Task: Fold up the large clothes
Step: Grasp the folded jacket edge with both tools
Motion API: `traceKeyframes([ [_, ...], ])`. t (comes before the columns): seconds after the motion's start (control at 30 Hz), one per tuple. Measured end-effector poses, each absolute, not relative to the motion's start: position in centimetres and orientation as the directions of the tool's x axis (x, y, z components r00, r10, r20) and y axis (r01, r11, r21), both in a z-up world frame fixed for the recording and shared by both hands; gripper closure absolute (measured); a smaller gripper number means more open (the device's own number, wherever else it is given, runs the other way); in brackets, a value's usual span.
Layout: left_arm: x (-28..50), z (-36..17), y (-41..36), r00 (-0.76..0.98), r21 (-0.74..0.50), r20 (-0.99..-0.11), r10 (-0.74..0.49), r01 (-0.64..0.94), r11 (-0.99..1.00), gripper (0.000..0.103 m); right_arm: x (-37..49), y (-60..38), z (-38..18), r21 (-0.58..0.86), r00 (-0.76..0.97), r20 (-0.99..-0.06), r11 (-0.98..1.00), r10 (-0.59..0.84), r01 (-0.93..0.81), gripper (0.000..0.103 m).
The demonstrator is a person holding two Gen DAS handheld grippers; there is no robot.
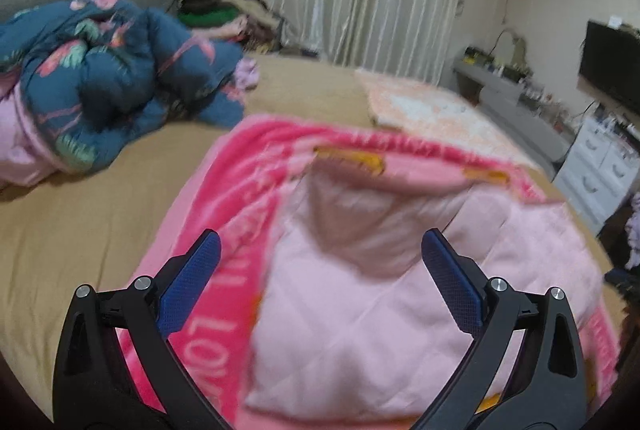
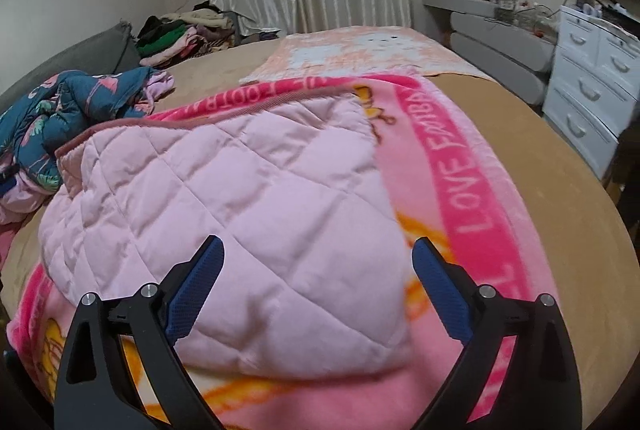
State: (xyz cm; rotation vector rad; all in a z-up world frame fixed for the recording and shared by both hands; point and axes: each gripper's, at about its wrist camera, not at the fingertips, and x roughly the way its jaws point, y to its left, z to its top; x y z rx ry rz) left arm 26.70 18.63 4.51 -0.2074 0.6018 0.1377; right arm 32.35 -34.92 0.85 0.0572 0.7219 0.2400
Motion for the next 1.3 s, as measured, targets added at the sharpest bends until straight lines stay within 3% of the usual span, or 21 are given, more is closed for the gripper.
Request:
traceKeyframes([
  [0.1,25.5,1.5,20.0,0.782,-0.173,-0.621,0.055,-0.205,0.963,0.009,31.3,-35.9,-0.3,0.140,0.718,-0.655,0.972,0.236,-0.191,0.008],
  [0.27,23.4,-3.4,20.4,0.741,-0.282,-0.668,-0.070,-0.165,0.945,0.009,29.9,-36.7,-2.7,0.151,0.694,-0.675,0.967,0.251,-0.203,0.008],
  [0.43,23.4,-6.0,18.4,0.721,-0.288,-0.683,-0.117,-0.118,0.950,0.009,30.3,-35.7,-4.2,0.152,0.691,-0.665,0.958,0.283,-0.245,0.009],
  [0.5,23.9,-6.0,17.5,0.719,-0.239,-0.691,-0.074,-0.131,0.962,0.016,30.9,-35.1,-4.7,0.157,0.678,-0.677,0.956,0.287,-0.248,0.014],
  [0.53,24.2,-5.8,17.1,0.726,-0.224,-0.685,-0.062,-0.130,0.966,0.033,31.3,-34.7,-4.8,0.152,0.674,-0.682,0.957,0.283,-0.248,0.023],
  [0.57,24.3,-5.6,16.9,0.732,-0.219,-0.679,-0.052,-0.134,0.966,0.050,31.5,-34.2,-4.8,0.133,0.683,-0.680,0.961,0.268,-0.244,0.044],
  [0.63,25.1,-4.6,16.6,0.739,-0.223,-0.673,-0.045,-0.144,0.964,0.068,32.0,-33.6,-4.1,0.130,0.685,-0.675,0.958,0.274,-0.255,0.076],
  [0.67,25.6,-4.1,16.4,0.742,-0.220,-0.670,-0.039,-0.148,0.964,0.075,32.2,-33.4,-3.4,0.132,0.693,-0.666,0.959,0.275,-0.252,0.085],
  [0.93,30.3,0.4,17.0,0.776,-0.200,-0.630,0.028,-0.197,0.960,0.081,37.5,-33.7,1.3,0.171,0.751,-0.625,0.976,0.211,-0.132,0.094],
  [1.0,31.7,0.2,16.7,0.761,-0.177,-0.648,0.044,-0.206,0.962,0.081,39.2,-34.1,0.6,0.213,0.728,-0.650,0.972,0.218,-0.101,0.094],
  [1.3,34.1,-3.7,16.8,0.702,-0.141,-0.709,0.071,-0.240,0.960,0.077,41.2,-33.3,-3.4,0.148,0.670,-0.727,0.987,0.150,-0.059,0.089],
])
